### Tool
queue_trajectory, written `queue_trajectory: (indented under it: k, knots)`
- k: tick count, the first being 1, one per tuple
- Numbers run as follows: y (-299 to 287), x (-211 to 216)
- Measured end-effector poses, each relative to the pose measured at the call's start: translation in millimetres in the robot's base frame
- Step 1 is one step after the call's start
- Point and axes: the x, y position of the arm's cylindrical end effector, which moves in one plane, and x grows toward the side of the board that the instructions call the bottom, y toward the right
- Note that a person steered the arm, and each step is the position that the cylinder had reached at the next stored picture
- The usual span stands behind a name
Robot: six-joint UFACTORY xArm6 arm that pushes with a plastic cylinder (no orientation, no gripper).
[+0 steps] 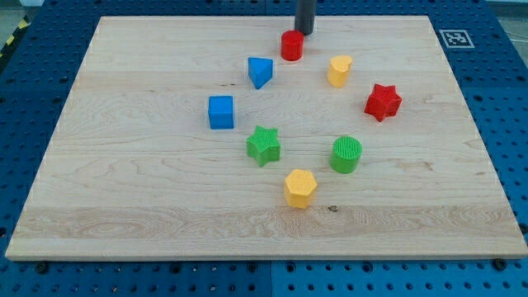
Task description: Move the red circle to the top right of the blue triangle
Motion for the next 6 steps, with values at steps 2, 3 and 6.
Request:
queue_trajectory:
  k: [2,3,6]
  knots:
    - [-27.3,-2.9]
    - [-44.1,-35.7]
    - [-52.5,19.9]
